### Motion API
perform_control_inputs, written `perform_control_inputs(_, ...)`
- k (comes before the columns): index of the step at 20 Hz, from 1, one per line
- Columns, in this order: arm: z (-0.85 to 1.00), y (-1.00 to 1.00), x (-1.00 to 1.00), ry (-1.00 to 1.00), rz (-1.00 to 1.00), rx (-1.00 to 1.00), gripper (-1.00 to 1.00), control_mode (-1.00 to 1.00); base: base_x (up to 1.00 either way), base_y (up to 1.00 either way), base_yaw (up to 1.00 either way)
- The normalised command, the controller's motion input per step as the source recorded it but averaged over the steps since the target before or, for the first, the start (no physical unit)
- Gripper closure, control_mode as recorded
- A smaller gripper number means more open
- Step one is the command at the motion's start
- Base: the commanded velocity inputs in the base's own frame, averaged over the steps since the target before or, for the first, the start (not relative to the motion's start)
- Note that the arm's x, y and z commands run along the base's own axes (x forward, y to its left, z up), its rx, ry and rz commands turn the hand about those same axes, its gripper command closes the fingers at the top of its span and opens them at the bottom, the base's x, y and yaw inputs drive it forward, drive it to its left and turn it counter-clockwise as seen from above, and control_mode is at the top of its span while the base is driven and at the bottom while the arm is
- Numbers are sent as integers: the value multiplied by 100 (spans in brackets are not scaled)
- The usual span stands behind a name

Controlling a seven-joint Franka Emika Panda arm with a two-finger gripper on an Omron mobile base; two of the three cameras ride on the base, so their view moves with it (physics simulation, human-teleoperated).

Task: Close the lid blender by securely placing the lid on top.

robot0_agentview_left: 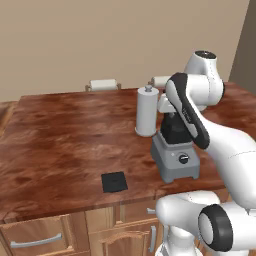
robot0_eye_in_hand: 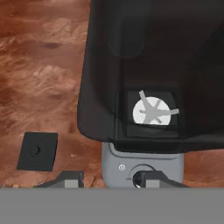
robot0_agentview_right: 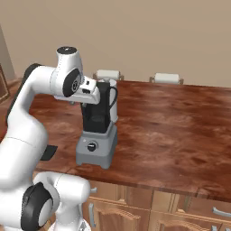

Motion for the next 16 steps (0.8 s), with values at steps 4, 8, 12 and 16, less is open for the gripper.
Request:
perform_control_inputs(4, -6, 7, -69, -2, 2, 0, -100, -100, 0, 0, 0)
perform_control_inputs(8, -31, 29, -100, -10, 8, 0, -100, -100, 0, 0, 0)
perform_control_inputs(12, -37, 88, -86, -1, 2, 0, -100, -100, 0, 0, 0)
perform_control_inputs(16, -38, 100, -31, 3, 0, 0, -100, -100, 0, 0, 0)
